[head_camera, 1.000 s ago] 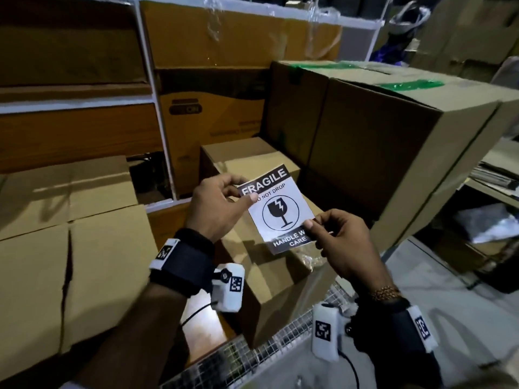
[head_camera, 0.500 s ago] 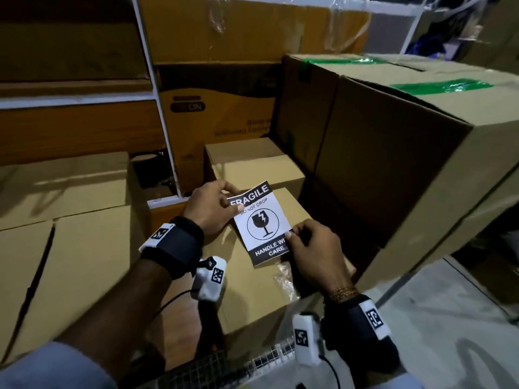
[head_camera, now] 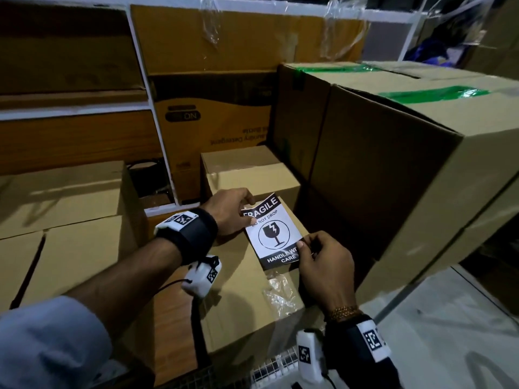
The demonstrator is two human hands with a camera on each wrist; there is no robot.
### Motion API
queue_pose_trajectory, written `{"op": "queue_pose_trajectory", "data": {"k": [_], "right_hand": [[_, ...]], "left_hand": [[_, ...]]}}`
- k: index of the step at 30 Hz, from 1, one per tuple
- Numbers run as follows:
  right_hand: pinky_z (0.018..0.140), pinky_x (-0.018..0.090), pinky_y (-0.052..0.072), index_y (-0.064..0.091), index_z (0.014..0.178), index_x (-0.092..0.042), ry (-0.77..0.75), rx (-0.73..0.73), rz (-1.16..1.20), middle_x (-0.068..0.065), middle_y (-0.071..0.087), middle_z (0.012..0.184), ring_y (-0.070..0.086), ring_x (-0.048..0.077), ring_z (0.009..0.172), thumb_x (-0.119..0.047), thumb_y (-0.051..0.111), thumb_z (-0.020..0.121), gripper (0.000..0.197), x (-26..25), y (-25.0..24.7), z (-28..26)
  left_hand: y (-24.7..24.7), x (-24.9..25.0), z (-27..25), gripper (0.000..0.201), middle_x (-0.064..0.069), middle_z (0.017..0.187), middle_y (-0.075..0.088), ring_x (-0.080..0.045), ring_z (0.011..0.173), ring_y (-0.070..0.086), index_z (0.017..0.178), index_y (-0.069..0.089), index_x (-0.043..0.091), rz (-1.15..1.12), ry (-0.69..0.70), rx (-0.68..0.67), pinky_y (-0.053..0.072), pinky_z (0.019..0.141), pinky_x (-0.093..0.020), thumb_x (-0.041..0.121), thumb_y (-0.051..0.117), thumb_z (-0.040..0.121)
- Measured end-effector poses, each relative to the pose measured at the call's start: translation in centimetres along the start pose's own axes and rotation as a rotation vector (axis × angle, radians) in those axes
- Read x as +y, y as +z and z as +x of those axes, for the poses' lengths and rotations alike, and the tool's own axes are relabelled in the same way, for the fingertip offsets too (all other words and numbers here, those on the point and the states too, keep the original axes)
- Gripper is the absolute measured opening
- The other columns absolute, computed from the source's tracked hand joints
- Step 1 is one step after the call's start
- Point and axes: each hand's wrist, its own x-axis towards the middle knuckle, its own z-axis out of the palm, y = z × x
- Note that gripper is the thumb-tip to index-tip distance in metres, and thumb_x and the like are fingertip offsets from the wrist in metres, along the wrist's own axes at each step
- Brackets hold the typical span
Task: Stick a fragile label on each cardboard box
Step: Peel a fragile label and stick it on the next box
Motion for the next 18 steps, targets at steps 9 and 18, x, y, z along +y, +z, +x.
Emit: {"op": "queue_pose_trajectory", "data": {"k": [9, 18], "right_hand": [[0.082, 0.039, 0.054, 0.063, 0.097, -0.028, -0.086, 0.089, -0.086, -0.011, 0.063, 0.094, 0.059, 0.013, 0.089, -0.03, 0.066, 0.094, 0.004, 0.4, 1.0, -0.3], [0.078, 0.038, 0.053, 0.061, 0.093, -0.026, -0.09, 0.11, -0.081, -0.009, 0.061, 0.089, 0.058, 0.014, 0.085, -0.028, 0.065, 0.09, 0.005, 0.9, 1.1, -0.4]], "left_hand": [[0.9, 0.2, 0.5, 0.046, -0.002, 0.123, 0.067, -0.021, 0.103, 0.063, 0.129, 0.059, 0.026, 0.104, 0.031, 0.0, 0.056, 0.088, -0.037, 0.037, 0.078, 0.089], [1.5, 0.4, 0.9, 0.046, -0.001, 0.11, 0.069, -0.022, 0.096, 0.065, 0.127, 0.058, 0.032, 0.163, 0.033, -0.013, 0.058, 0.085, -0.039, 0.043, 0.078, 0.087]]}}
